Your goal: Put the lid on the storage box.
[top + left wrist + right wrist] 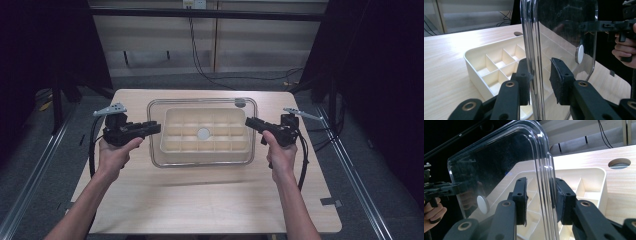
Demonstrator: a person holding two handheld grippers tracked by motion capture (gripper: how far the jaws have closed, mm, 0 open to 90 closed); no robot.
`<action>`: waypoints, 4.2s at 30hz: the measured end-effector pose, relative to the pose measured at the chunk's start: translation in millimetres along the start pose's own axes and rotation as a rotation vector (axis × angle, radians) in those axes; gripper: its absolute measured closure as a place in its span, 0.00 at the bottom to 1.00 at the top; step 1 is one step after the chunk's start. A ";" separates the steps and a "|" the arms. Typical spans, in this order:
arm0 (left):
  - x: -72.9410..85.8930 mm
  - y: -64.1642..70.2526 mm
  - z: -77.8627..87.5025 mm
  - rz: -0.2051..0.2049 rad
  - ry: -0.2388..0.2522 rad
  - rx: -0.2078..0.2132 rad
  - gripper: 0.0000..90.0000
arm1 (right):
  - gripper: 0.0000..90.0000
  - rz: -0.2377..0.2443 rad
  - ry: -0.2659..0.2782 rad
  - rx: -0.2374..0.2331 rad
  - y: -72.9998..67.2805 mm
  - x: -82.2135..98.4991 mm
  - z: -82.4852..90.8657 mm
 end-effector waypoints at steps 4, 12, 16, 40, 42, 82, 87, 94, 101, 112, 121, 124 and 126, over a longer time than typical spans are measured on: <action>-5.0 -4.0 -3.2 0.005 0.006 -0.009 0.77 | 0.74 0.000 0.004 0.002 1.5 -4.1 -3.2; -9.4 -11.3 -11.7 0.024 0.010 -0.008 0.77 | 0.74 -0.003 0.009 0.013 6.3 -10.9 -8.4; -11.2 -15.4 -17.9 0.028 0.003 -0.016 0.77 | 0.74 -0.017 0.003 0.025 13.0 -12.4 -12.4; -20.8 -30.0 -37.6 0.046 -0.013 -0.033 0.76 | 0.74 -0.051 -0.002 0.042 32.8 -18.4 -26.6; -20.0 -30.9 -37.7 0.046 -0.015 -0.033 0.76 | 0.74 -0.050 -0.005 0.038 33.4 -18.3 -27.6; 0.0 -66.4 -65.0 0.091 -0.076 -0.072 0.65 | 0.73 -0.056 -0.060 0.082 58.4 -11.3 -58.0; 2.7 -69.1 -67.6 0.095 -0.082 -0.073 0.65 | 0.73 -0.052 -0.064 0.090 62.7 -9.0 -61.4; 11.4 -71.5 -68.7 0.102 -0.101 -0.066 0.64 | 0.72 -0.055 -0.067 0.098 66.4 -6.6 -64.7; 24.5 -74.1 -69.2 0.103 -0.128 -0.055 0.64 | 0.71 -0.059 -0.082 0.131 73.6 -1.7 -70.2; 32.2 -78.6 -71.5 0.116 -0.153 -0.060 0.63 | 0.67 -0.049 -0.122 0.172 82.5 7.6 -78.3; 37.7 -82.2 -73.9 0.107 -0.180 -0.076 0.62 | 0.64 -0.043 -0.144 0.198 86.1 13.1 -82.6; 41.0 -83.2 -75.6 0.110 -0.191 -0.080 0.61 | 0.62 -0.032 -0.161 0.226 89.0 16.3 -83.9; 42.0 -83.5 -75.9 0.113 -0.194 -0.079 0.61 | 0.61 -0.030 -0.163 0.237 90.5 17.9 -85.3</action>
Point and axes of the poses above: each handheld gripper's, and its own axes: z roughly backward along the jaws, x roughly out of its underside, y roughly to its right, the point moved 10 cm from there along -z, roughly forward along the jaws, and after that the axes turned 2 degrees about y, right-handed, at the moved point
